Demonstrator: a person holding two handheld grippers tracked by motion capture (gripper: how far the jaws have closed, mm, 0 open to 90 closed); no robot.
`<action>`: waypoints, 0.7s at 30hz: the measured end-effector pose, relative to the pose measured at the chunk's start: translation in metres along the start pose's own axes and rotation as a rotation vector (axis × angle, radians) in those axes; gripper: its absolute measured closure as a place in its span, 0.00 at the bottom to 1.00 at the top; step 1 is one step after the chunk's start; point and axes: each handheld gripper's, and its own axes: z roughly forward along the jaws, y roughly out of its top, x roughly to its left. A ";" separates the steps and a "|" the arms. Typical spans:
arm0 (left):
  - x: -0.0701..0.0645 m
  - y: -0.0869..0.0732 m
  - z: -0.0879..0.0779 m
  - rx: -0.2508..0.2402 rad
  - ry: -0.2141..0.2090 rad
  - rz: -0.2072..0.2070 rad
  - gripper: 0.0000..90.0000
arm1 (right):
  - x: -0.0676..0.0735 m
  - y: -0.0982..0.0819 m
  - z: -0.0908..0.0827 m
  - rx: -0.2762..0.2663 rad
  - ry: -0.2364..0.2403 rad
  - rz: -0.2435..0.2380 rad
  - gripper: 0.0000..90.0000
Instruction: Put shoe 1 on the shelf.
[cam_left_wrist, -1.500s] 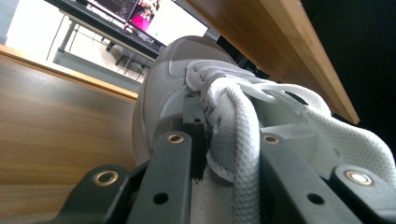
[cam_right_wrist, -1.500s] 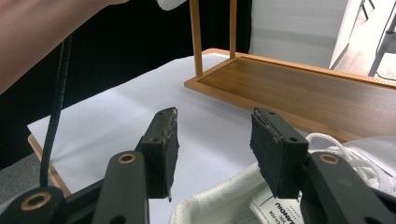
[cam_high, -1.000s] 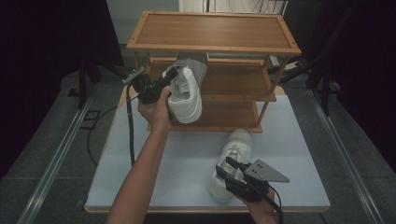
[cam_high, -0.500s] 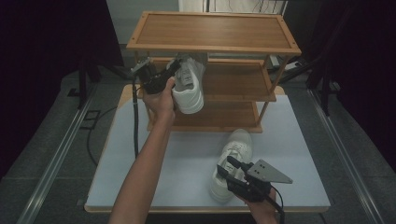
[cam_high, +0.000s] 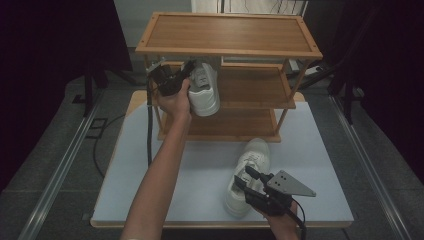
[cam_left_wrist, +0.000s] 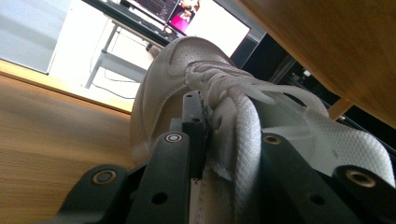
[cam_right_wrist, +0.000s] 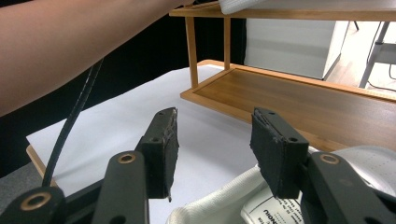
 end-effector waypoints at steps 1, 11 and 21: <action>0.000 0.000 0.000 0.000 0.000 0.000 0.90 | 0.000 0.000 -0.001 -0.001 0.000 0.002 0.57; 0.001 0.000 0.014 -0.033 -0.026 -0.092 0.87 | 0.001 0.000 0.000 0.004 0.001 0.001 0.57; 0.016 0.002 0.014 0.075 -0.061 -0.078 0.82 | 0.003 -0.001 0.002 0.009 0.008 -0.001 0.57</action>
